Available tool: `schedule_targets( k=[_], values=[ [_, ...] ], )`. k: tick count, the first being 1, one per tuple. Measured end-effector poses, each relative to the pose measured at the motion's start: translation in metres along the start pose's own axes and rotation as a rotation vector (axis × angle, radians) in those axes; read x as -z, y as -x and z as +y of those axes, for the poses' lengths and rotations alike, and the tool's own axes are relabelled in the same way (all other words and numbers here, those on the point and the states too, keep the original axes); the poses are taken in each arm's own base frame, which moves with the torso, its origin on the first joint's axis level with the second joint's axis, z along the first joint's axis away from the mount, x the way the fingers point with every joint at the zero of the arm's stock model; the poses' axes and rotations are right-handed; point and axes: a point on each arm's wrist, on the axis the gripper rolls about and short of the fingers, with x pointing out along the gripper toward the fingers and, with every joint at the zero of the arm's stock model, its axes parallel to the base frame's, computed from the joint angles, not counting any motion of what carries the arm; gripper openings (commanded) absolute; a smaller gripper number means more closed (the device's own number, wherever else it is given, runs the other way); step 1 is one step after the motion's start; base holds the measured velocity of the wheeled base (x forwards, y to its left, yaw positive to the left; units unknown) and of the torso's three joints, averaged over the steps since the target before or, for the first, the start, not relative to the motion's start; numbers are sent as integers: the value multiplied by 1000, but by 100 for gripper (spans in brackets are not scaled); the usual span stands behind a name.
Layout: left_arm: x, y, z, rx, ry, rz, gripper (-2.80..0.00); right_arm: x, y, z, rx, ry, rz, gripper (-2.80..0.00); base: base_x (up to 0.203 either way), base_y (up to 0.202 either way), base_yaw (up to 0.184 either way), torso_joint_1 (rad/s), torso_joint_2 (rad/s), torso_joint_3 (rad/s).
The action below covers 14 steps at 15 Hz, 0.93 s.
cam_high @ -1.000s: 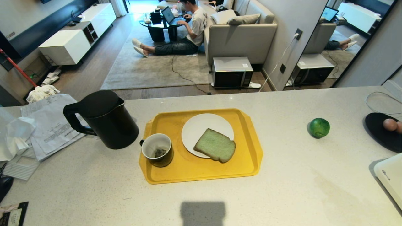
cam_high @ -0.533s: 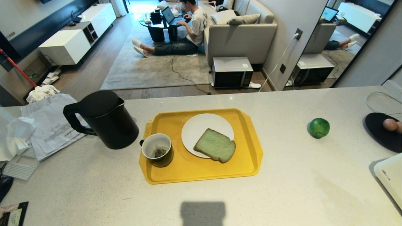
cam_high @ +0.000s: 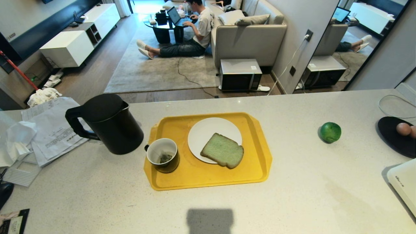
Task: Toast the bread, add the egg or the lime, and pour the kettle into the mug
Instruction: Pick up the bread slice
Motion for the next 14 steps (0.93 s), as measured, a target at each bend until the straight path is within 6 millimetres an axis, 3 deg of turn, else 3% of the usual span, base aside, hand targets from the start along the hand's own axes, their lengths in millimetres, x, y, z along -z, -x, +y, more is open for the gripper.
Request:
schedule_targets(
  k=[4, 6, 8, 10, 14],
  values=[
    [0, 0, 0, 0, 0, 0, -280, -7, 2, 0, -11, 88, 1, -280, 0, 0, 0, 0, 0, 0],
    [0, 0, 0, 1, 0, 0, -280, -31, 3, 0, -25, 66, 32, -280, 0, 0, 0, 0, 0, 0],
    [0, 0, 0, 0, 0, 0, -280, -75, -7, 0, -40, 14, 87, -280, 0, 0, 0, 0, 0, 0],
    [0, 0, 0, 0, 0, 0, -280, -127, -38, -1, -56, -48, 163, -280, 0, 0, 0, 0, 0, 0],
    [0, 0, 0, 0, 0, 0, -280, -223, -134, 11, -160, -237, 306, -280, 0, 0, 0, 0, 0, 0]
  ],
)
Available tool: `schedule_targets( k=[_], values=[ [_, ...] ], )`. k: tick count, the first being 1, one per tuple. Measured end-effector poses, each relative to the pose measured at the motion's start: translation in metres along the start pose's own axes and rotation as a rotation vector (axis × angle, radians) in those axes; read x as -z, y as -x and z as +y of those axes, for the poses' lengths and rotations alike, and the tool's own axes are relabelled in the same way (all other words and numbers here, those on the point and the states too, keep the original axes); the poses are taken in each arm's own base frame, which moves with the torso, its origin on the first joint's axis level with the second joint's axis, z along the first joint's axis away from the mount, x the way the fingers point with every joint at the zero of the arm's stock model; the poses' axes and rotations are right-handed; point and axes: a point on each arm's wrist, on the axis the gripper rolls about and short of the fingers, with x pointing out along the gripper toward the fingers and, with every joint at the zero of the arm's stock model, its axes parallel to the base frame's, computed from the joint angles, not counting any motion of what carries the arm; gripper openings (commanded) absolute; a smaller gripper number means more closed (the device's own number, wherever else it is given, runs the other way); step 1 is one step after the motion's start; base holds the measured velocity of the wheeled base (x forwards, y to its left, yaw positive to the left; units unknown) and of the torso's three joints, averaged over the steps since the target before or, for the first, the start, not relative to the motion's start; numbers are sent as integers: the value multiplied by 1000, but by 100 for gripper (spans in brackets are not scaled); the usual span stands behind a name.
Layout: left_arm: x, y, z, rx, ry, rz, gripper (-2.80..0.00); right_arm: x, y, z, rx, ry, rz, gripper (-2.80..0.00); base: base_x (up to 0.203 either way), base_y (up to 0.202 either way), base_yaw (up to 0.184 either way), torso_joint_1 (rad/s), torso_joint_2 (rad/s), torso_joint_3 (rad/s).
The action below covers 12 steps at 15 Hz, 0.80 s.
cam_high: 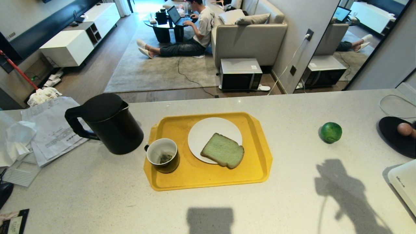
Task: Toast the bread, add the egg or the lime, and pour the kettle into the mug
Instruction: Pick up the bread slice
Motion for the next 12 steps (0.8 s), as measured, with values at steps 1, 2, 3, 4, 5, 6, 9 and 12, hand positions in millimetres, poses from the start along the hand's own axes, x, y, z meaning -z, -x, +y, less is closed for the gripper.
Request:
schedule_targets(
  k=[1, 2, 3, 4, 5, 6, 9, 12],
  values=[
    [0, 0, 0, 0, 0, 0, -280, -15, -18, 12, -51, -57, 79, -280, 0, 0, 0, 0, 0, 0],
    [0, 0, 0, 0, 0, 0, -280, -20, -36, 24, -82, -112, 188, -280, 0, 0, 0, 0, 0, 0],
    [0, 0, 0, 0, 0, 0, -280, -17, -55, 35, -87, -162, 313, -280, 0, 0, 0, 0, 0, 0],
    [0, 0, 0, 0, 0, 0, -280, -10, -72, 44, -70, -194, 434, -280, 0, 0, 0, 0, 0, 0],
    [0, 0, 0, 0, 0, 0, -280, -2, -86, 50, -47, -202, 535, -280, 0, 0, 0, 0, 0, 0],
    [0, 0, 0, 0, 0, 0, -280, 6, -99, 55, -23, -195, 624, -280, 0, 0, 0, 0, 0, 0],
    [0, 0, 0, 1, 0, 0, -280, 24, -136, 65, 15, -178, 780, -280, 0, 0, 0, 0, 0, 0],
    [0, 0, 0, 0, 0, 0, -280, 34, -165, 72, -25, -201, 871, 0, 0, 0, 0, 0, 0, 0]
  ],
)
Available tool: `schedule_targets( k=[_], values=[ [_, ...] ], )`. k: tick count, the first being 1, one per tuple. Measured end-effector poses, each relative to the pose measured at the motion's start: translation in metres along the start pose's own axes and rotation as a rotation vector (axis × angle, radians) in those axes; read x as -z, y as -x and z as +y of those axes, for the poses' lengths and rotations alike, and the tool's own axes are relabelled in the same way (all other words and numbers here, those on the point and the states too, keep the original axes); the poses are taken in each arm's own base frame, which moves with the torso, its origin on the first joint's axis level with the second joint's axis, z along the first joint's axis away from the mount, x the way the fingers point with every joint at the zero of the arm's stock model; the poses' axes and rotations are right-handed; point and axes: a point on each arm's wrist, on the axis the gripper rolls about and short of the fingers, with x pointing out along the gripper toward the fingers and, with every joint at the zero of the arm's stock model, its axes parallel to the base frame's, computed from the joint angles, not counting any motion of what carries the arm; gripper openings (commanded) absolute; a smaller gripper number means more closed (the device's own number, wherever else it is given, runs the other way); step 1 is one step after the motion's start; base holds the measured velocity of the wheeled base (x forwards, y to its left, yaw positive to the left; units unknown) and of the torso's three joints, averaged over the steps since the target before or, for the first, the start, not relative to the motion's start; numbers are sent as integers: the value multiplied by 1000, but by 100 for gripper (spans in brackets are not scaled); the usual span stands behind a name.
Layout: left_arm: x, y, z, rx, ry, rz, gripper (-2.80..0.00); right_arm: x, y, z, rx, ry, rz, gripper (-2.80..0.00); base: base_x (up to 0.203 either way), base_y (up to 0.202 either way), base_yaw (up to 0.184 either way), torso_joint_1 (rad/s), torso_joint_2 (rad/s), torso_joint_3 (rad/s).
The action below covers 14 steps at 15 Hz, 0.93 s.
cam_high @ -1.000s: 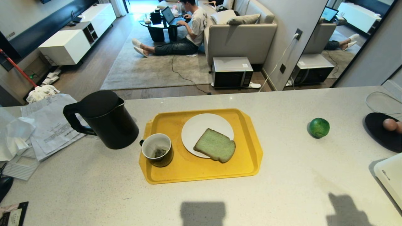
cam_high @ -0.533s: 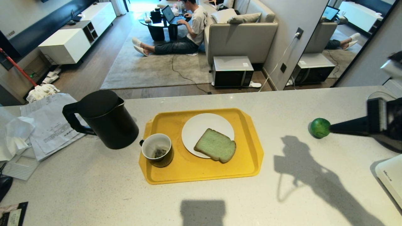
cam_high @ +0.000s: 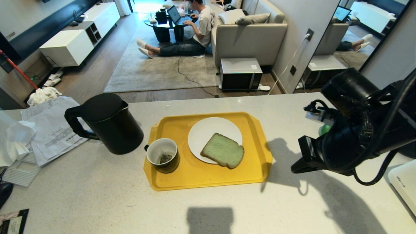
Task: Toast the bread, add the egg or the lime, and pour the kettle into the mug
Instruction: Pick up the bread slice
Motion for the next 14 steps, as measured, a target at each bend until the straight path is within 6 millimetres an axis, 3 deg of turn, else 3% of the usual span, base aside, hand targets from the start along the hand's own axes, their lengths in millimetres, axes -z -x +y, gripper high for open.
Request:
schedule_targets(
  k=[7, 14],
  values=[
    [0, 0, 0, 0, 0, 0, -280, -35, -40, 5, -196, -22, 89, 0, 0, 0, 0, 0, 0, 0],
    [0, 0, 0, 1, 0, 0, -280, -63, -100, 7, -189, 61, 127, 0, 0, 0, 0, 0, 0, 0]
  ],
)
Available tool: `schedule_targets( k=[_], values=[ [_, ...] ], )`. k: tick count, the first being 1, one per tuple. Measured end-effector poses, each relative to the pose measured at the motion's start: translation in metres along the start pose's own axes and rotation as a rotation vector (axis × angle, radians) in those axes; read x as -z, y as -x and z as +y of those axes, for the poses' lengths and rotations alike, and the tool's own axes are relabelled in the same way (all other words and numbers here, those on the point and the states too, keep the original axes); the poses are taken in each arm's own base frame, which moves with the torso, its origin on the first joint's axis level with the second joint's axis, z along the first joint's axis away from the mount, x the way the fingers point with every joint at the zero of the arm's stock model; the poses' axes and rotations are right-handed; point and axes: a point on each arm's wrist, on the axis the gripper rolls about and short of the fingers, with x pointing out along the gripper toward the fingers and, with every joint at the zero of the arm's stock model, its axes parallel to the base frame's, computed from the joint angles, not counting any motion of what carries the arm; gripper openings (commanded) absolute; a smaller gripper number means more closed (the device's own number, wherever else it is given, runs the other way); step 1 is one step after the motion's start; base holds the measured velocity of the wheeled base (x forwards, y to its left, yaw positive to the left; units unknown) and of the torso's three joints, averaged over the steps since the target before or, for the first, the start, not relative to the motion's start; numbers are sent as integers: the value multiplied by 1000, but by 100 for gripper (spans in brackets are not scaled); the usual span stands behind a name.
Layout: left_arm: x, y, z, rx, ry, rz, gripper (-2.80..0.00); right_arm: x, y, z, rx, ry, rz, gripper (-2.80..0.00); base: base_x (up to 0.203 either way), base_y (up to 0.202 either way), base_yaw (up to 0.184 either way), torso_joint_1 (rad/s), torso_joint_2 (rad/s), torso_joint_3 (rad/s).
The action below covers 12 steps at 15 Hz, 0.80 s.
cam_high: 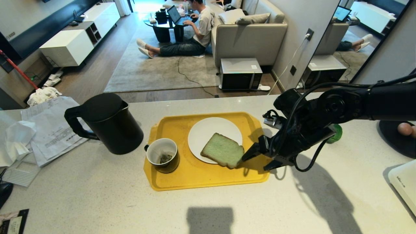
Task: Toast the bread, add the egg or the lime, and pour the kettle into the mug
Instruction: Pick up the bread slice
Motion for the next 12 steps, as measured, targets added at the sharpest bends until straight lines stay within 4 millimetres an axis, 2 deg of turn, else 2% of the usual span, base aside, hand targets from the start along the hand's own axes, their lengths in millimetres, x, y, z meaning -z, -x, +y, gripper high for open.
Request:
schedule_targets(
  k=[5, 12],
  values=[
    [0, 0, 0, -1, 0, 0, -280, -12, -29, -2, -6, 21, 41, 0, 0, 0, 0, 0, 0, 0],
    [0, 0, 0, 0, 0, 0, -280, -30, -47, 3, -73, 34, 52, 0, 0, 0, 0, 0, 0, 0]
  ],
)
